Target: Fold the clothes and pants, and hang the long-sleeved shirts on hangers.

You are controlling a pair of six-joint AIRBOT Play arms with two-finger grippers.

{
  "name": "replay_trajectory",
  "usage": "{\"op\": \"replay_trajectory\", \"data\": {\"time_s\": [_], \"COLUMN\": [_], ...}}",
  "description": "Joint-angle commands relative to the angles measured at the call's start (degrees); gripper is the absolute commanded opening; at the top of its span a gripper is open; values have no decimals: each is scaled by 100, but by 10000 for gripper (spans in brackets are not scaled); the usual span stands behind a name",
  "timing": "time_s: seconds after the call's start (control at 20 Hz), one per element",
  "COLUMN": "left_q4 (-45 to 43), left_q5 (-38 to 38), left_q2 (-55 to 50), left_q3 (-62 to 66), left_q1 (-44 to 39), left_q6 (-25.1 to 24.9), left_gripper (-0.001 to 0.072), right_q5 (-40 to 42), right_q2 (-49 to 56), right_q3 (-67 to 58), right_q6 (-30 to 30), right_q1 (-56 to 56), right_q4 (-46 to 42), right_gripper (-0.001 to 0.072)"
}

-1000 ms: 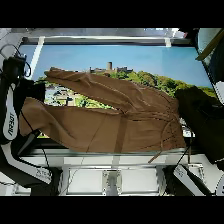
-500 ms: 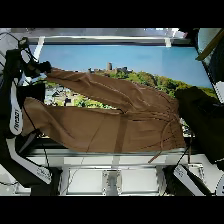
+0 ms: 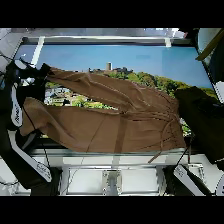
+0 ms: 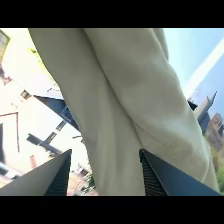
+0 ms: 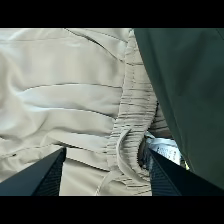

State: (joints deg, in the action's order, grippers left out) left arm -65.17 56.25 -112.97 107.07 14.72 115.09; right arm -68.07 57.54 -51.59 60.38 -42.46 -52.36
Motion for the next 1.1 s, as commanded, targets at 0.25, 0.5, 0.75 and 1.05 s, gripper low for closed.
{"op": "replay_trajectory", "data": {"time_s": [0.25, 0.5, 0.75, 1.05], "left_q4": [660, 671, 669, 656], "left_q5": [-481, -750, -789, -1241], "left_q2": [-577, -708, -815, -868], "left_q3": [4, 4, 4, 7], "left_q1": [61, -17, -107, -315], "left_q6": [66, -2, -4, -374], "left_gripper": [503, 503, 502, 11], "right_q5": [0, 2, 9, 7], "right_q2": [0, 2, 2, 0], "right_q3": [-4, -4, -4, -4], "right_q6": [-2, 13, 13, 20], "right_q1": [0, 0, 0, 0], "right_q4": [4, 7, 9, 9], "right_gripper": [553, 553, 553, 553]}}
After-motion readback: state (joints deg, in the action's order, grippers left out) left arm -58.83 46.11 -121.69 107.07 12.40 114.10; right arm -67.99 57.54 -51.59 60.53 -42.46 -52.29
